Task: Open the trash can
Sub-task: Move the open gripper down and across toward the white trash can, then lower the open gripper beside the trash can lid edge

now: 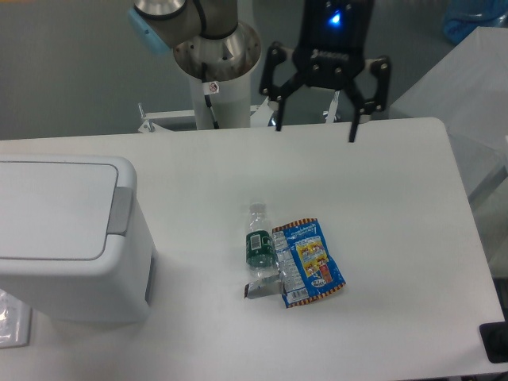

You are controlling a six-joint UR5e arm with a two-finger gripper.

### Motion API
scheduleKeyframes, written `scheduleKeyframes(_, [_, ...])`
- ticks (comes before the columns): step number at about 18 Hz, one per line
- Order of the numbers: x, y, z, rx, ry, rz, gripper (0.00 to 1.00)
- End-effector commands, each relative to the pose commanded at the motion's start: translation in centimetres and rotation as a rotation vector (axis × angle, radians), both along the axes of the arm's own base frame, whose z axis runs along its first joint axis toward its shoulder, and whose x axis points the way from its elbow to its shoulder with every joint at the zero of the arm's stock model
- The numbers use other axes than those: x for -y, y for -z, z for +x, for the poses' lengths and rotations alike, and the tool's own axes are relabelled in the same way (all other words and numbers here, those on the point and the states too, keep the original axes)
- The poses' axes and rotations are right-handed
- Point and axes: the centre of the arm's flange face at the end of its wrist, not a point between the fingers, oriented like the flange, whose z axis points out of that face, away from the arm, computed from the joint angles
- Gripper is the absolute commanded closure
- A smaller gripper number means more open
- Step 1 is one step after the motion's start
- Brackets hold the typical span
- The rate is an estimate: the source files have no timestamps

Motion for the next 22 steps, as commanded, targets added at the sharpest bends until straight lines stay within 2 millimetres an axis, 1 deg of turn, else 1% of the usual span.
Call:
scheduleKeyframes(3, [-1.2, 0.2, 1.0, 0.001, -0.014, 0.021, 0.0])
scheduleKeyframes(7, [-3.3, 0.8, 3.3, 0.027, -0.076, 0.029, 0.0])
scheduleKeyframes(9, [-4.5, 1.7, 4.5, 0.004, -0.065, 0.017, 0.0])
scheduleKeyframes(10, [-5.5, 2.9, 5.2, -0.001, -0.045, 0.005, 0.0])
scheduleKeyframes(13, [-7.4, 4.0, 7.0, -0.048, -0.002, 0.035, 0.0])
scheduleKeyframes(16, [-8.6, 5.5, 8.8, -0.046, 0.028, 0.006, 0.0])
scheduleKeyframes(21, [-10.4, 7.6, 10.3, -0.041, 0.022, -0.049, 0.0])
scheduleKeyframes(22, [-10.6, 7.6, 10.4, -0.032, 0.009, -0.047, 0.0])
